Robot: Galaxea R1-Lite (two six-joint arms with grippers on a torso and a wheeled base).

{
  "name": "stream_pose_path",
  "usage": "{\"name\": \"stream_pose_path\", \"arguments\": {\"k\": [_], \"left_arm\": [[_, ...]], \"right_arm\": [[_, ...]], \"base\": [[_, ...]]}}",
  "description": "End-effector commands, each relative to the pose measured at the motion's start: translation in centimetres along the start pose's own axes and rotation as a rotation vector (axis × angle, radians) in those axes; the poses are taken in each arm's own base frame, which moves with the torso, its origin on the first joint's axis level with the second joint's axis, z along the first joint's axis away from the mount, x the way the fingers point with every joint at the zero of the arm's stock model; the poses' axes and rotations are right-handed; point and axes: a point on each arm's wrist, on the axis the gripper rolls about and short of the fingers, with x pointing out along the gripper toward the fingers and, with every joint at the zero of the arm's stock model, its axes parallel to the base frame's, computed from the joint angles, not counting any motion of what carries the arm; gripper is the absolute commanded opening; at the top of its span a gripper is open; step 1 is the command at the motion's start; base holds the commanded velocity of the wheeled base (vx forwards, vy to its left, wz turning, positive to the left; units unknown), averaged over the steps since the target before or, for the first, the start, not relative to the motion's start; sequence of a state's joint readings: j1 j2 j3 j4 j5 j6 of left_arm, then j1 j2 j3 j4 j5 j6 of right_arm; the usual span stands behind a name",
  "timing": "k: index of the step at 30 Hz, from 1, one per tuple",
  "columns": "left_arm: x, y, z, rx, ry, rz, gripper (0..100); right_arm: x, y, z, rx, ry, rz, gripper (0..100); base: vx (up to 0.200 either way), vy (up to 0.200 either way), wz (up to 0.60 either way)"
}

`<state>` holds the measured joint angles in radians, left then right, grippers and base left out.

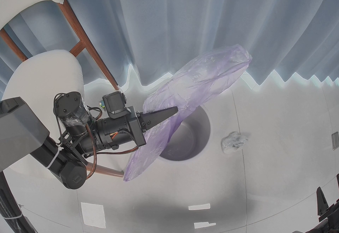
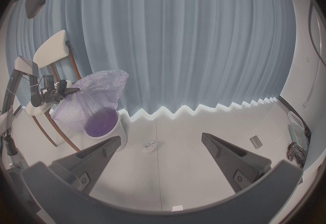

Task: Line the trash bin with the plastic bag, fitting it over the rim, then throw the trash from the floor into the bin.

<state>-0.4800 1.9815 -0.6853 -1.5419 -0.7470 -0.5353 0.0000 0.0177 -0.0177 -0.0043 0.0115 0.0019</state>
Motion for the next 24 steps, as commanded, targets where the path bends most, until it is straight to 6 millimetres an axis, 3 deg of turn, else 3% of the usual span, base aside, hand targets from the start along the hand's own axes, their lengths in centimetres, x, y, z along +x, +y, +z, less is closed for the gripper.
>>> {"name": "stream_pose_path", "arguments": {"k": [1, 24], "left_arm": [[-0.01, 0.17, -0.45, -0.012, 0.011, 0.006, 0], [-0.27, 0.49, -1.44, -0.036, 0.035, 0.022, 0]], "right_arm": [[-0.01, 0.00, -0.53, 0.001, 0.000, 0.001, 100], [-0.01, 0.00, -0.53, 0.000, 0.000, 0.001, 100]], "base": [[0.000, 0.000, 0.00], [0.000, 0.000, 0.00]]}}
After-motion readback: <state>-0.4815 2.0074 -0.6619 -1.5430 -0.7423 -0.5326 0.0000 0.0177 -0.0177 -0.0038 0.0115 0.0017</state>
